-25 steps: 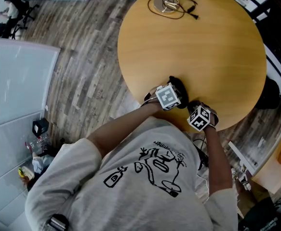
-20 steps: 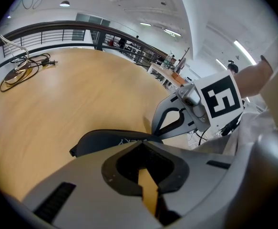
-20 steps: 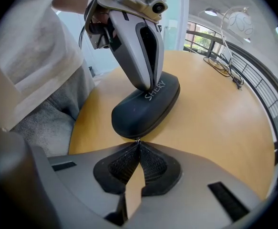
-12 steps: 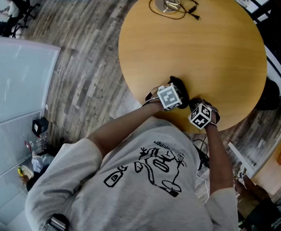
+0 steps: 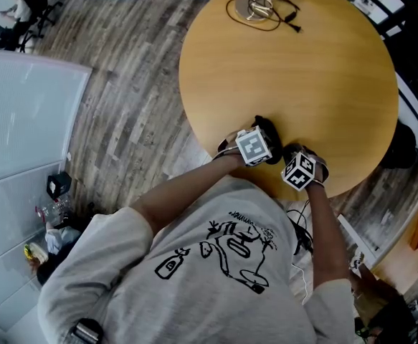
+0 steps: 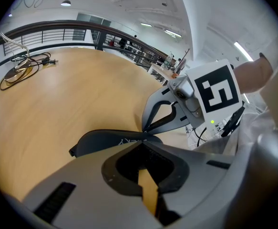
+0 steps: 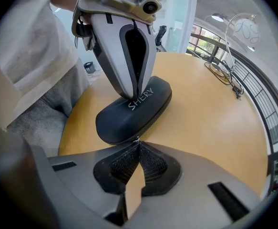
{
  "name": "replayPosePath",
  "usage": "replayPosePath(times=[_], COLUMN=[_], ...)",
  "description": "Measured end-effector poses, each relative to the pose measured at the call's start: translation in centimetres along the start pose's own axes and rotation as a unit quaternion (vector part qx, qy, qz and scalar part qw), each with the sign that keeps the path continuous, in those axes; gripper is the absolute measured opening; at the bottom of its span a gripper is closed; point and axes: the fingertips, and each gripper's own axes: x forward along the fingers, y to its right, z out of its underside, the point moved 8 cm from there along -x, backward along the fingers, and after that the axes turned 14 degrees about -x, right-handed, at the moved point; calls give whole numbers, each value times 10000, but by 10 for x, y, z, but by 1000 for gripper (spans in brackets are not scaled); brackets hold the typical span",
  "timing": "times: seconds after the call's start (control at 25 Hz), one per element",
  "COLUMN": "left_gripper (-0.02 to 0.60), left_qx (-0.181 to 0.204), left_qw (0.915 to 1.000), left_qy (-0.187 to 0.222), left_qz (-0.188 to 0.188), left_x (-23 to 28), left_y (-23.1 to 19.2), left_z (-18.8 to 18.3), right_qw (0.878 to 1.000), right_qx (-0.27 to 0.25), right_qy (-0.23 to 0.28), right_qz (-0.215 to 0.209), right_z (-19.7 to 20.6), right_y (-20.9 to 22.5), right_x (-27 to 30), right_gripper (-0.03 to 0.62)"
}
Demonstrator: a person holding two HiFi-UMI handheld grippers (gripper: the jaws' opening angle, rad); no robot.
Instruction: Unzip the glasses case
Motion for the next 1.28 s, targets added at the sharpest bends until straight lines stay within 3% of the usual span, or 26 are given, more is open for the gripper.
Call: replayPosePath(times=[1.28], left_gripper=[6], left_qx=[-289], left_qw=[9993], left_qy=[80], left_qz=[203], left_x=[0], left_y=[-6], left_z=[3], right_qw=[9964], right_qx=[-842], right_qy=[-111], right_qz=[52], right_z=[-33], right_y=[60], right_x=[12], right_gripper=[23])
